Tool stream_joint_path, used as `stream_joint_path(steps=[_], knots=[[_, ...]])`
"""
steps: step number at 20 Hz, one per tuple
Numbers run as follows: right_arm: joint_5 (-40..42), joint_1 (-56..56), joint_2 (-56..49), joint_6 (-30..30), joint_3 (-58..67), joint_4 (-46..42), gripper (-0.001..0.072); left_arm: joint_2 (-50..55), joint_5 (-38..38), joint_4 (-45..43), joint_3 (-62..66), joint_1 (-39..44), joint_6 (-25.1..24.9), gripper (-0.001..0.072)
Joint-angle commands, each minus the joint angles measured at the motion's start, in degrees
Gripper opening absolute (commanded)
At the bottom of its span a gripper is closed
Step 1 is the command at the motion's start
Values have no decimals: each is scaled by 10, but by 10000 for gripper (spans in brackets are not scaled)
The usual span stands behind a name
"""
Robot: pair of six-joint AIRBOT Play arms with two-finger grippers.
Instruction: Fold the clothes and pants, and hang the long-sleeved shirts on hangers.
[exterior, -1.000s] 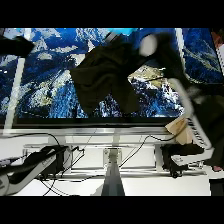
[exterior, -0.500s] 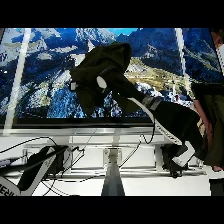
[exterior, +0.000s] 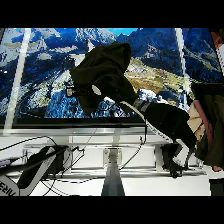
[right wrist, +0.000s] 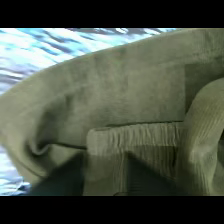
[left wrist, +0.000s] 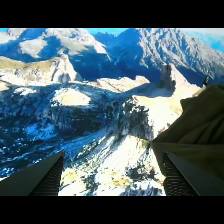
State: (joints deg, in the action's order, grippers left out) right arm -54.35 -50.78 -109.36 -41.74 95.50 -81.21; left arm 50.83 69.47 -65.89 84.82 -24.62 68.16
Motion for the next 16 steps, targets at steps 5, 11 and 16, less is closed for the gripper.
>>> stream_joint_path(steps=[5, 11, 16], knots=[[-4, 25, 4, -112, 62, -62, 35, 50, 0, -1, -20, -1, 0, 663], [-3, 162, 79, -273, 225, -100, 35, 110, -26, -39, -82, 0, 31, 529], [-43, 261, 147, -309, 212, -84, 35, 137, -34, 10, -263, 24, 49, 529]])
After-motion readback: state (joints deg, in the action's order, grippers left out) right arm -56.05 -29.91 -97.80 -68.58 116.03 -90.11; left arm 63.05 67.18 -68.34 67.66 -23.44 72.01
